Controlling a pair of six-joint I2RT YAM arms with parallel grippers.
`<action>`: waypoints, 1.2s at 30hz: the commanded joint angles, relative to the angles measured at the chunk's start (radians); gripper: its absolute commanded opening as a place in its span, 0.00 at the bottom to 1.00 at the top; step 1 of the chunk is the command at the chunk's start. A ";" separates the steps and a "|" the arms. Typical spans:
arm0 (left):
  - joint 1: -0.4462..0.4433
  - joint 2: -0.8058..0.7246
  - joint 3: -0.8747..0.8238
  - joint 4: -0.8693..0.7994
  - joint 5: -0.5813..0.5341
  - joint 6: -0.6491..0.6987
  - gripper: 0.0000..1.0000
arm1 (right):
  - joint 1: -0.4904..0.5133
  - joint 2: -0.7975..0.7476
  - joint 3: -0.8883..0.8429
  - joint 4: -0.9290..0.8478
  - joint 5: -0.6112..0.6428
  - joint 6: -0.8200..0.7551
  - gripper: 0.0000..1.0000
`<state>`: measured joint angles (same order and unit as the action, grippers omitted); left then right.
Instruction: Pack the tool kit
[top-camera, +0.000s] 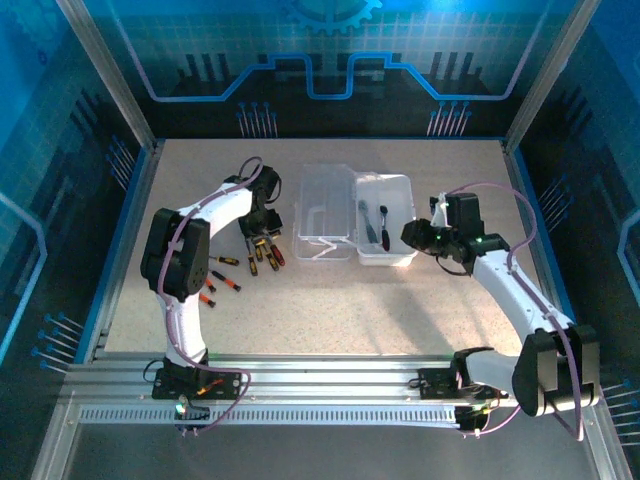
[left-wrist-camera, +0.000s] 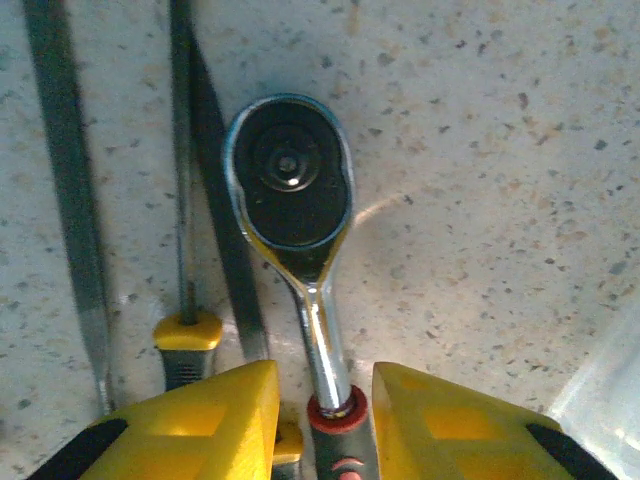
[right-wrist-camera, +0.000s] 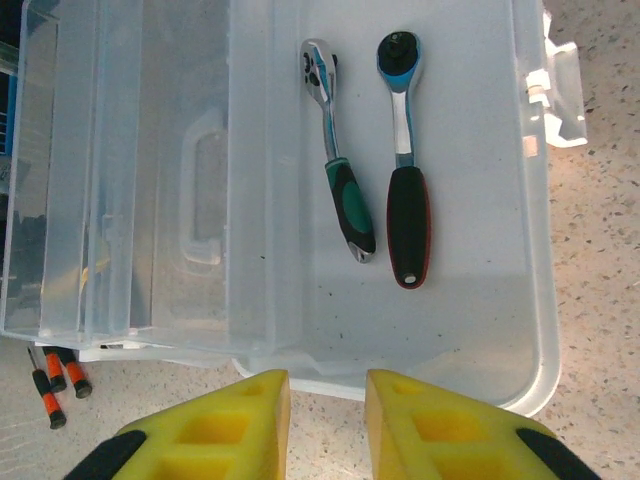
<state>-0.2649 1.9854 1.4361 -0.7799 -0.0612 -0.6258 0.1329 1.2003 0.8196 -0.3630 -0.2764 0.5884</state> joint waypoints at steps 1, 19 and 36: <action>-0.008 0.029 0.032 -0.064 -0.051 0.009 0.31 | -0.015 -0.021 -0.018 0.027 -0.029 0.012 0.28; -0.012 0.127 0.154 -0.077 -0.031 0.027 0.30 | -0.027 -0.044 -0.020 0.015 -0.052 -0.003 0.30; -0.020 0.085 0.149 -0.149 -0.086 0.041 0.30 | -0.050 -0.046 -0.046 0.046 -0.093 0.005 0.33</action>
<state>-0.2817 2.0933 1.5745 -0.8566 -0.1207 -0.6010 0.0967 1.1687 0.7822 -0.3386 -0.3420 0.5877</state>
